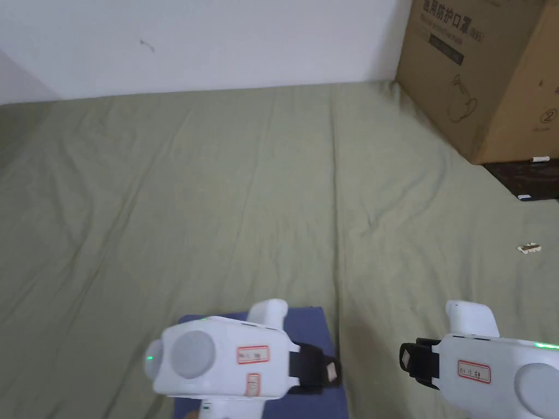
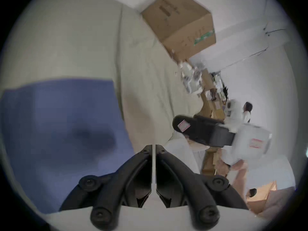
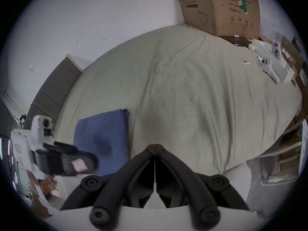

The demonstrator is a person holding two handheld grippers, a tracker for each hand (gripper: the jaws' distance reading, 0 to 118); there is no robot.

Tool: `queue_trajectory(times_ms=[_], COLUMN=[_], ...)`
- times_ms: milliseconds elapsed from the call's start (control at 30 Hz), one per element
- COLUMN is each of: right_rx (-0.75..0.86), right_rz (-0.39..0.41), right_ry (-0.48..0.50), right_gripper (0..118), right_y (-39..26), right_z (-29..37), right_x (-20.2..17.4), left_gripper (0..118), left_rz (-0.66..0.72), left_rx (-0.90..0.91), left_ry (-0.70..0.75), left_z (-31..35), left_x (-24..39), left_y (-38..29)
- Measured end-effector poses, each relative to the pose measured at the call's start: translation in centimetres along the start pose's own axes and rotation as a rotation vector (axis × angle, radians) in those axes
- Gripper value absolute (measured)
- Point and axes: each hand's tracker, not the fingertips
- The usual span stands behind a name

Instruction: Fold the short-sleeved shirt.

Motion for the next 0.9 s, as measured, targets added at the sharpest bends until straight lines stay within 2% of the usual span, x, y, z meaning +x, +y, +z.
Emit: queue_trajectory(times_ms=[167, 267, 433, 567, 733, 767, 833, 867, 900], right_rx=[0.031, 0.027, -0.083, -0.179, -0.243, -0.242, -0.239, -0.239, -0.239], right_rz=[0.061, 0.139, 0.242, 0.334, 0.259, 0.246, 0.241, 0.243, 0.25], right_ry=[0.112, 0.158, 0.219, 0.18, 0.172, 0.181, 0.188, 0.188, 0.186], right_gripper=[0, 0, 0, 0, 0, 0, 0, 0, 0], right_y=[2.3, 3.2, 3.3, 2.4, 1.4, 1.5, 1.7, 1.7, 1.7], right_z=[-0.2, -0.9, -4.7, -9.0, -12.1, -12.0, -11.8, -11.8, -11.8], right_x=[-3.3, -6.5, -11.5, -13.2, -12.6, -12.4, -12.3, -12.2, -12.2], left_gripper=[4, 4, 4, 4, 5, 13, 43, 70, 88], left_rz=[0.068, 0.147, 0.303, 0.347, 0.355, 0.359, 0.355, 0.349, 0.342], left_rx=[0.177, 0.227, 0.274, 0.274, 0.249, 0.246, 0.239, 0.234, 0.228], left_ry=[0.046, 0.133, 0.148, 0.142, 0.103, 0.096, 0.086, 0.084, 0.079], left_z=[8.7, 12.2, 14.4, 14.0, 12.8, 12.6, 12.3, 12.1, 11.8], left_x=[-4.6, -8.1, -12.7, -14.2, -15.2, -15.3, -15.6, -15.8, -15.9], left_y=[-0.2, -1.5, -4.5, -5.9, -5.8, -5.6, -5.2, -4.9, -4.6])
